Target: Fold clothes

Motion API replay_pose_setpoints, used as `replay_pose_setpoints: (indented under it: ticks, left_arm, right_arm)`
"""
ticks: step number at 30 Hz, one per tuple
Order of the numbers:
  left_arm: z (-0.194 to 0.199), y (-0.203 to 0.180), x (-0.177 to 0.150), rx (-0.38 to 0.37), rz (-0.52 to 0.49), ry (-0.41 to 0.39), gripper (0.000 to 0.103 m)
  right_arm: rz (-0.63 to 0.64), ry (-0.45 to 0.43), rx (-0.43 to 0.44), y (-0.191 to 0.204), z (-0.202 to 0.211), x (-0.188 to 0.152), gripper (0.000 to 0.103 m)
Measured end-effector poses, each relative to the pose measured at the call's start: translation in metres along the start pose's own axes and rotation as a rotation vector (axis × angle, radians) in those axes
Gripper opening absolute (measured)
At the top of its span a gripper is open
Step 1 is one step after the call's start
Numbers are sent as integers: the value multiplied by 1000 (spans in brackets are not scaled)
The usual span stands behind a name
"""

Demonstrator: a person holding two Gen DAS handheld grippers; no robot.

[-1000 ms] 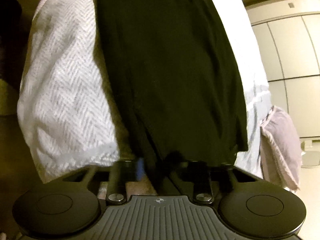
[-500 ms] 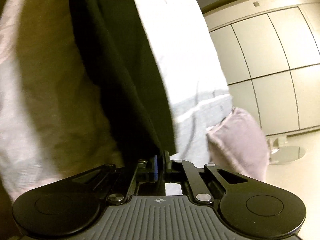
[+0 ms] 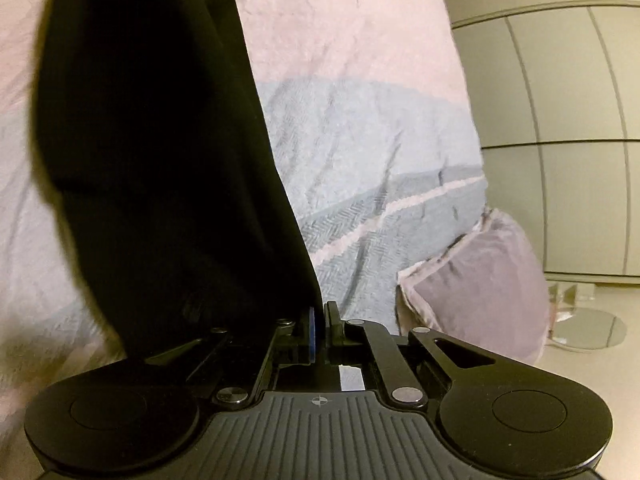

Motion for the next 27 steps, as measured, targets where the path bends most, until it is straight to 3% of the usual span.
replay_pose_setpoints:
  ticks: [8, 11, 15, 22, 27]
  left_arm:
    - [-74, 27, 47, -58, -5, 99, 3]
    - [-99, 28, 65, -49, -49, 132, 3]
    - [-131, 31, 83, -34, -36, 158, 3]
    - [-181, 27, 102, -4, -26, 203, 3]
    - [-198, 29, 113, 30, -22, 203, 3]
  right_arm:
    - [-64, -13, 123, -32, -76, 15, 2]
    - [-76, -10, 178, -32, -108, 18, 2]
    - [-136, -11, 238, -26, -141, 16, 2]
    - [-290, -27, 276, -33, -192, 15, 2]
    - [-330, -30, 259, -34, -206, 16, 2]
Point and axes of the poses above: each gripper's, at about its wrist camera, not at the fingertips, and z roughly against the way its jaws point, y to its left, x to its top, the point moved 6 cm from there along -z, roughly the way its jaws point, and after that the axes turned 8 degrees about x, right-handed, at the moved point
